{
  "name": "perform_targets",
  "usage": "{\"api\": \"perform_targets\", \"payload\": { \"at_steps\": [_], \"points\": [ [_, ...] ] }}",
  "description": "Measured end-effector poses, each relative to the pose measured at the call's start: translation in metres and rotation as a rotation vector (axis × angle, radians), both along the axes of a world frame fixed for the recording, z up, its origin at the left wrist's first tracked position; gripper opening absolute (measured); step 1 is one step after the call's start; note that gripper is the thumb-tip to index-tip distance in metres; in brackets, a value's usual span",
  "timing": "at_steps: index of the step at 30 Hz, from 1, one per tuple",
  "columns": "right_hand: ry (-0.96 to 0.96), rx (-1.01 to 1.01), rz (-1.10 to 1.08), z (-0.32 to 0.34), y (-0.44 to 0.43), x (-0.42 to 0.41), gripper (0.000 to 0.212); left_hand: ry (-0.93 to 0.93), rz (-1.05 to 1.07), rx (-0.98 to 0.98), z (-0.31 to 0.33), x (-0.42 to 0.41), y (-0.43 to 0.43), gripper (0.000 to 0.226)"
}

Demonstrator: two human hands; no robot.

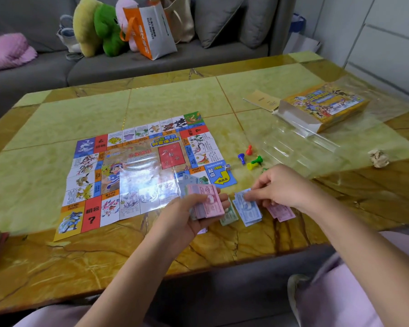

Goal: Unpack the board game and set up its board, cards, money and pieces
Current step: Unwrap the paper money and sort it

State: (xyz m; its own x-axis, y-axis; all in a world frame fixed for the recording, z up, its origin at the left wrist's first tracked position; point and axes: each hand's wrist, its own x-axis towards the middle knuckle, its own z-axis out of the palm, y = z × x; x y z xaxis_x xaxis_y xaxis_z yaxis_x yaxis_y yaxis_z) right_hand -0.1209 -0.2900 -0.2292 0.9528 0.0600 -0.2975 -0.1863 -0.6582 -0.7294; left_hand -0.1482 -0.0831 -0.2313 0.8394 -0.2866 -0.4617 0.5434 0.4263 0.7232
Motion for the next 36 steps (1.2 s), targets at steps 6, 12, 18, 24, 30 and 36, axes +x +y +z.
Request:
{"api": "perform_targets", "payload": {
  "at_steps": [6,12,18,24,30,36],
  "points": [
    [-0.202,-0.252,-0.047,-0.005,0.008,-0.003,0.038,-0.037,0.056,0.044,0.0,0.0,-0.005,0.018],
    [-0.068,0.39,0.042,0.011,0.023,-0.015,0.038,-0.08,0.063,0.135,-0.001,-0.003,-0.008,0.022],
    [-0.112,0.373,0.051,0.012,0.02,-0.016,0.01,-0.151,0.049,0.145,0.002,-0.005,-0.011,0.031],
    [-0.051,0.236,0.064,0.028,-0.013,-0.008,0.007,-0.13,0.076,0.169,0.0,-0.005,-0.012,0.018],
    [-0.038,0.302,0.098,0.025,-0.006,-0.01,0.01,-0.136,0.043,0.191,-0.004,-0.006,-0.017,0.021],
    [-0.081,0.226,0.083,0.011,0.011,-0.013,0.009,-0.163,0.049,0.188,-0.003,-0.008,-0.021,0.017]
  ]
}}
